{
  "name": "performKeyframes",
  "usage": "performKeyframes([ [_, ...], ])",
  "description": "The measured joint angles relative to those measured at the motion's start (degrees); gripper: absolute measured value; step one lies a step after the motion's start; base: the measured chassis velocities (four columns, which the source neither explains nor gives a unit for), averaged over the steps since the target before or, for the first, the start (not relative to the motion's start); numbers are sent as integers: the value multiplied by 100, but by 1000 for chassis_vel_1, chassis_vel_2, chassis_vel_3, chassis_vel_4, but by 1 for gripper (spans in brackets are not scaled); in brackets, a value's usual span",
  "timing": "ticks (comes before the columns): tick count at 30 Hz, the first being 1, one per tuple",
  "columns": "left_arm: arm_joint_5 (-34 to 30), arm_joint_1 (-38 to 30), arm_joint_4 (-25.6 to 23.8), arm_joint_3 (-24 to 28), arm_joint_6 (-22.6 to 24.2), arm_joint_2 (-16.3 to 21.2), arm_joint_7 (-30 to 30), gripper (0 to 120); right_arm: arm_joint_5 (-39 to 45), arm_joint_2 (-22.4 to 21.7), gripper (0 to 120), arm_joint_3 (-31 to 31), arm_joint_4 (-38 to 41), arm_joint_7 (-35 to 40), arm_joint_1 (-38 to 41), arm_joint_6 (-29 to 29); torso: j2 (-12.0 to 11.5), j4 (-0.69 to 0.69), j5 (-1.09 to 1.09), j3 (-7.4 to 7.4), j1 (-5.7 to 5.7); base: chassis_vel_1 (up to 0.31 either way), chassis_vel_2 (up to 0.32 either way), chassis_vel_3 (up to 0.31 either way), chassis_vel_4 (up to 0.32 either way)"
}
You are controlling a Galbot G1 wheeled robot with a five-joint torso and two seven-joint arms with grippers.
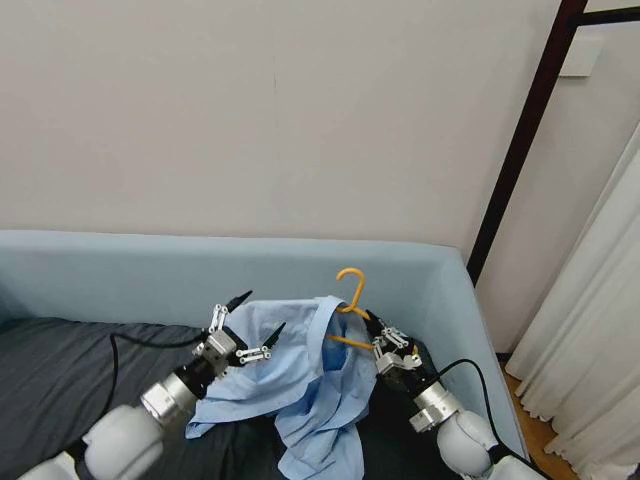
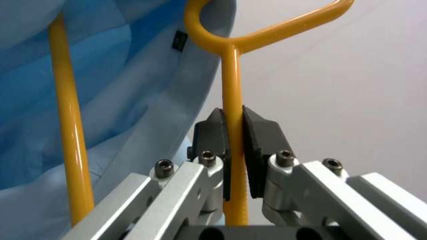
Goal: Pick up the clothes from the sofa and hang them on the clothes hanger.
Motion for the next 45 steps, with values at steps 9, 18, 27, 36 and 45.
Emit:
performKeyframes([
  [9, -962, -1087, 1259, 284, -302, 319, 3187, 100, -232, 112, 5, -78, -12, -466, 463, 584, 0, 3, -1, 0, 0, 0, 0, 0, 0],
  [18, -1192, -1398, 1622, 380, 15, 328, 3909, 100, -1176, 363, 5, 2, -172, -365, 551, 692, 0, 4, 1, 0, 0, 0, 0, 0, 0],
  [27, -1080, -1448, 1960, 637, 260, 108, 3956, 86, -1597, 536, 5, 21, -298, -224, 542, 671, 0, 4, 0, 0, 0, 0, 0, 0, 0],
  [36, -1105, -1772, 2245, 898, 330, -51, 3972, 54, -1674, 585, 5, 36, -363, -156, 584, 670, 0, 4, 1, -1, 0, 0, 0, 0, 0],
  [45, -1153, -1916, 2536, 975, 265, -189, 4188, 20, -1451, 506, 5, 52, -378, -117, 588, 638, 0, 4, 1, 0, -1, 0, 0, 0, 0],
])
